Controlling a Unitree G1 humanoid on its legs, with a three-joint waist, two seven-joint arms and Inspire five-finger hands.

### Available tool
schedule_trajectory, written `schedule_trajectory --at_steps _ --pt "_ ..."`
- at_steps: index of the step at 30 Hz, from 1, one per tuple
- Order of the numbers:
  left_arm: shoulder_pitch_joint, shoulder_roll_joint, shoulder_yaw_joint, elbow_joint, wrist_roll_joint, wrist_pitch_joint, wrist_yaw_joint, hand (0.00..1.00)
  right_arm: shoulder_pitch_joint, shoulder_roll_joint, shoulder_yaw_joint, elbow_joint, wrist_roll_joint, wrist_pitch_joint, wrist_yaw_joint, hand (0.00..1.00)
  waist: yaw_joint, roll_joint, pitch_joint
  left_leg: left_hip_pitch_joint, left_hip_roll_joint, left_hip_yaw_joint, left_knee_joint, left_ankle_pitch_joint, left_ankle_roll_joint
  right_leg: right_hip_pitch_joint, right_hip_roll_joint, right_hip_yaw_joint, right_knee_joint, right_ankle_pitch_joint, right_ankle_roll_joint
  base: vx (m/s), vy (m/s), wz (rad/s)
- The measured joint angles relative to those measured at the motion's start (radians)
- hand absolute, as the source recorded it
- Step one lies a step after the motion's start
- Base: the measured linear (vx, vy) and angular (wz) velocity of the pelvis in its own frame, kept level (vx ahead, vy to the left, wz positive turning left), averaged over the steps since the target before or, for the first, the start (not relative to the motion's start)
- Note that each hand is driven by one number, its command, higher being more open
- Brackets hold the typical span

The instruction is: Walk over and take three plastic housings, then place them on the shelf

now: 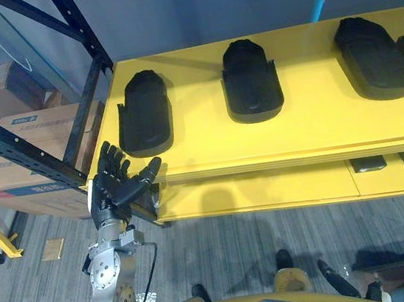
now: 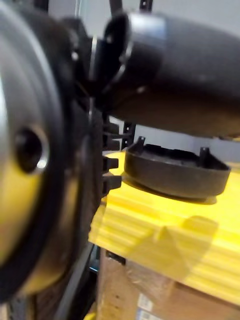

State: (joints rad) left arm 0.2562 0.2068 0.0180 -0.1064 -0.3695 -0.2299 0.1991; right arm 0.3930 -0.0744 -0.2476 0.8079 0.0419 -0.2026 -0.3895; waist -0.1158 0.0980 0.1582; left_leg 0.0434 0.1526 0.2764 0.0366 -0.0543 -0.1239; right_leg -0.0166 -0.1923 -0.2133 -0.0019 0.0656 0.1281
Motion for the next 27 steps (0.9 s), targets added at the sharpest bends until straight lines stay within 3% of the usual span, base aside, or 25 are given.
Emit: schedule_trajectory --at_steps 3,6,11,16,18,21,23,25,27 --pt "-0.004 -0.009 0.029 -0.012 0.096 -0.018 0.067 1.00 0.000 0.000 -0.002 0.000 0.000 0.000 0.001 1.00 0.002 0.000 0.003 0.000 0.000 -0.002 0.001 -0.003 0.000 0.000 -0.001 0.000 0.003 -0.002 0.003 0.00 0.000 0.00" --pt "0.030 -0.039 0.079 -0.076 0.090 -0.098 0.044 1.00 0.005 0.001 -0.018 -0.001 0.000 0.000 0.002 1.00 0.004 0.003 0.020 -0.001 -0.002 -0.009 0.015 -0.016 0.001 0.002 -0.006 -0.001 0.023 -0.017 0.008 0.01 0.004 0.06" --pt "0.106 -0.088 0.098 -0.273 0.010 -0.241 -0.090 1.00 0.025 0.016 -0.018 -0.001 0.001 0.000 0.002 1.00 0.028 0.008 0.023 -0.001 -0.003 -0.029 0.013 -0.015 0.000 0.014 -0.009 -0.023 0.026 -0.029 0.011 0.04 -0.002 0.11" --pt "0.108 -0.111 0.093 -0.317 -0.158 -0.266 -0.300 1.00 0.013 0.030 -0.013 -0.018 0.000 -0.001 0.010 1.00 0.035 0.011 0.020 0.008 -0.003 -0.048 0.013 -0.015 0.000 0.039 -0.010 -0.044 0.023 -0.036 0.013 0.02 -0.010 0.13" --pt "0.108 -0.117 0.062 -0.314 -0.217 -0.243 -0.369 1.00 0.011 0.031 -0.003 -0.017 0.001 0.000 0.010 1.00 0.040 0.009 0.021 0.011 -0.003 -0.051 0.014 -0.015 0.000 0.046 -0.010 -0.048 0.021 -0.036 0.013 -0.01 -0.003 0.06" --pt "0.107 -0.109 0.000 -0.284 -0.269 -0.155 -0.466 1.00 0.008 0.027 0.024 -0.016 0.002 0.013 0.009 1.00 0.047 0.004 0.019 0.015 -0.003 -0.056 0.015 -0.015 0.000 0.056 -0.011 -0.055 0.018 -0.035 0.013 -0.02 -0.003 0.05" --pt "0.107 -0.094 -0.040 -0.241 -0.310 -0.077 -0.494 1.00 0.000 0.019 0.034 -0.016 0.003 0.021 0.009 1.00 0.047 0.003 0.018 0.015 -0.003 -0.058 0.016 -0.015 0.000 0.056 -0.011 -0.057 0.018 -0.035 0.014 0.00 0.000 0.00" --pt "0.108 -0.071 -0.087 -0.173 -0.373 0.059 -0.514 1.00 -0.012 0.007 0.045 -0.016 0.005 0.039 0.008 1.00 0.044 0.002 0.019 0.005 -0.003 -0.061 0.020 -0.014 0.000 0.049 -0.012 -0.063 0.016 -0.035 0.014 -0.01 -0.002 0.02" --pt "0.108 -0.059 -0.118 -0.131 -0.378 0.108 -0.516 1.00 -0.020 0.000 0.055 -0.016 0.009 0.047 0.008 1.00 0.040 0.004 0.017 -0.009 -0.004 -0.066 0.024 -0.013 0.000 0.039 -0.014 -0.069 0.016 -0.034 0.014 0.00 -0.005 0.10"
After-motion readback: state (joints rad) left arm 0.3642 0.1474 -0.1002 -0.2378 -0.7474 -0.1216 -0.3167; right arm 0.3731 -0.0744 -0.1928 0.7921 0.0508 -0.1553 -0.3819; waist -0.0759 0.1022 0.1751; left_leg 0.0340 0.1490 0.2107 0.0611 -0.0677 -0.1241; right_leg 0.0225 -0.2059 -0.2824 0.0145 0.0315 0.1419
